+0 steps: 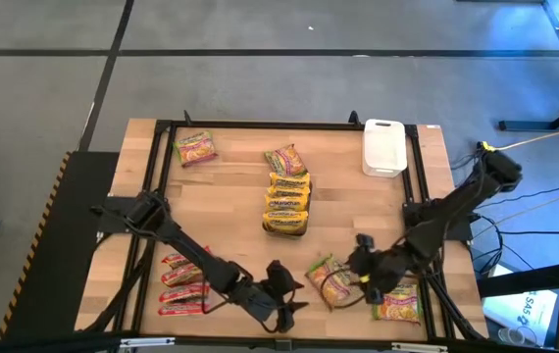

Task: Sort Maruchan noodles
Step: Put the green noodle pack into the white bin

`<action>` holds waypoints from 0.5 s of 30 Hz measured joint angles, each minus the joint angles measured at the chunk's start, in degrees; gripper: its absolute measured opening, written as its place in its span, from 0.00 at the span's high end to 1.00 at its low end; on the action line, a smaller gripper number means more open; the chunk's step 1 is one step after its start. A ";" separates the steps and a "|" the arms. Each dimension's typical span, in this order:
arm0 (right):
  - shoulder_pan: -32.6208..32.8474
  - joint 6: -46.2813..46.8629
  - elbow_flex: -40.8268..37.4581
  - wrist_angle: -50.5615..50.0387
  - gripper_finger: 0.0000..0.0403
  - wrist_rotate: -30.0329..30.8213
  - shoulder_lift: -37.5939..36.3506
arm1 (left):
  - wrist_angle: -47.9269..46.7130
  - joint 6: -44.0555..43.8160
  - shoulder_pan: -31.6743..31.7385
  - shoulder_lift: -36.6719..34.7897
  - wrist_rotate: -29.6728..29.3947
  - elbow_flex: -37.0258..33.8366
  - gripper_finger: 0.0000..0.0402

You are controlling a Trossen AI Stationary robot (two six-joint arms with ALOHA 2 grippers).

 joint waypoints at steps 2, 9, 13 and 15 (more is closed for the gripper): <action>0.84 6.18 -3.54 0.34 0.37 1.87 -2.40 | 4.72 1.92 0.25 2.13 0.20 0.00 0.42; 0.80 27.48 -20.33 19.04 0.37 -0.85 -8.90 | 9.29 2.31 1.81 6.98 1.95 0.02 0.42; -0.06 34.85 -28.42 32.66 0.37 -2.78 -8.35 | 9.54 1.95 2.22 9.31 1.95 0.32 0.42; -0.62 37.04 -31.01 37.80 0.37 -2.09 -7.73 | 9.95 1.60 2.56 11.08 2.68 1.12 0.42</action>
